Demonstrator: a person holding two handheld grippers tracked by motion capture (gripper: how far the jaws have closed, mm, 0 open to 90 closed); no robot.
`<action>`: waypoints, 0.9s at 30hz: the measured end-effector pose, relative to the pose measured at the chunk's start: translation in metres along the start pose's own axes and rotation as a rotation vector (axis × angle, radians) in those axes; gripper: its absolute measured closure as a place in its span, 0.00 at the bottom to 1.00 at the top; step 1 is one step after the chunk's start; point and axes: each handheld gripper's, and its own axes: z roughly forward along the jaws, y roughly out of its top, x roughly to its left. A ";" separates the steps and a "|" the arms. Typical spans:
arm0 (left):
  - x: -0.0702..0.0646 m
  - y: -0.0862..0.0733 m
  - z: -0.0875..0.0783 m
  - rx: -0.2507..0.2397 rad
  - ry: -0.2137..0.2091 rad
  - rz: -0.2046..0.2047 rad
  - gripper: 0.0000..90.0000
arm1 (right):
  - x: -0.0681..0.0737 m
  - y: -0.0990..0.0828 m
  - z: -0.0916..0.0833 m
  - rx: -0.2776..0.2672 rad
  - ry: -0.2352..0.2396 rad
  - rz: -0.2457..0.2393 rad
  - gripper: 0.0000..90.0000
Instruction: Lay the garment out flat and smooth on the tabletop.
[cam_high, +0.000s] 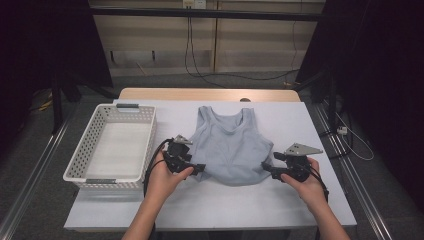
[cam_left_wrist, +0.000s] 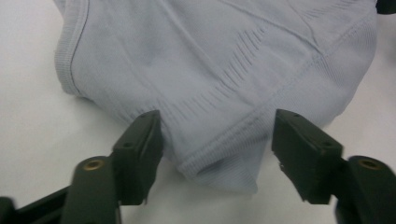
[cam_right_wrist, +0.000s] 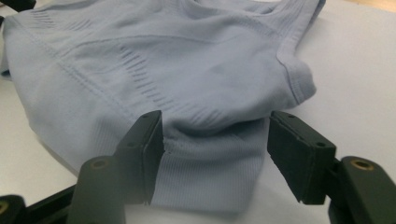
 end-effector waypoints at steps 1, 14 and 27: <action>0.001 -0.001 -0.001 0.007 0.003 0.001 0.43 | 0.001 0.001 0.000 -0.004 0.001 -0.005 0.40; 0.002 -0.003 -0.002 0.001 0.010 -0.009 0.43 | 0.039 0.013 0.015 -0.002 0.168 -0.120 0.41; 0.000 -0.013 -0.001 0.014 0.016 -0.023 0.39 | 0.052 0.010 0.049 0.146 0.142 -0.249 0.92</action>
